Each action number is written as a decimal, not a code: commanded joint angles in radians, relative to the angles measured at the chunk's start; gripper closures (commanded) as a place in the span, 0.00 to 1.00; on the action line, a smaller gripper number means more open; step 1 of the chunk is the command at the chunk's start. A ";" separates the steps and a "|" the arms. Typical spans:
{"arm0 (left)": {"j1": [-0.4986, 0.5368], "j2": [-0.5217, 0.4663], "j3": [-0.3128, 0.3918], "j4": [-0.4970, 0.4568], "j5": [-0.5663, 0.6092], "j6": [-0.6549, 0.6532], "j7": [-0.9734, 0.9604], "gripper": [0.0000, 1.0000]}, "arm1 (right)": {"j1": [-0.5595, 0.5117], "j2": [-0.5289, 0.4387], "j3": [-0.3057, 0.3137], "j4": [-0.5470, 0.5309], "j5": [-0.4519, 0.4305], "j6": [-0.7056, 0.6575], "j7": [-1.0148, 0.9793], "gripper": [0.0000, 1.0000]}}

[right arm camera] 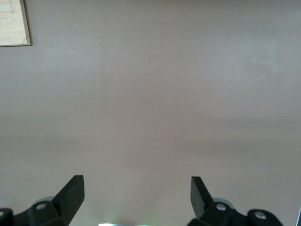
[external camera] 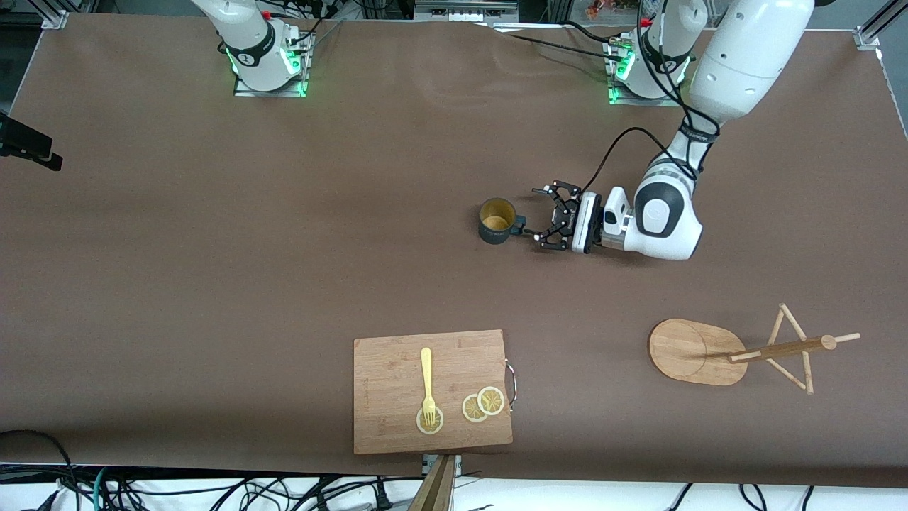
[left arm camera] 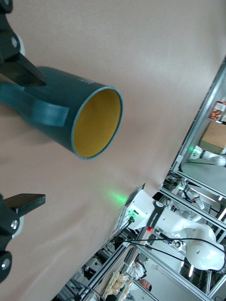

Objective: Pass cup and hang on rack
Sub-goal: 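Grasp the teal mug handle with the left gripper, then lift the mug with the left gripper and carry it to the rack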

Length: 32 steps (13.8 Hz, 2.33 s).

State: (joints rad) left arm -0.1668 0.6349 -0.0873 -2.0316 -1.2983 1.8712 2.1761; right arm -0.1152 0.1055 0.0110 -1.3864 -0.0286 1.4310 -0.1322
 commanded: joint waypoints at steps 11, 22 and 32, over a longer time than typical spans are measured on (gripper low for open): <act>-0.016 0.112 0.003 0.093 -0.128 -0.007 0.347 1.00 | 0.005 -0.007 0.000 -0.025 0.010 0.008 -0.004 0.00; 0.136 -0.079 0.012 -0.023 0.045 -0.266 0.031 1.00 | 0.005 -0.006 0.000 -0.025 0.010 0.009 -0.007 0.00; 0.656 -0.064 0.018 -0.087 0.292 -0.506 -0.292 1.00 | 0.003 -0.006 0.000 -0.025 0.010 0.011 -0.014 0.00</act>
State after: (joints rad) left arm 0.4228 0.5774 -0.0528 -2.1215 -1.0221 1.4135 1.9963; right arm -0.1117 0.1107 0.0126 -1.3992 -0.0271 1.4343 -0.1335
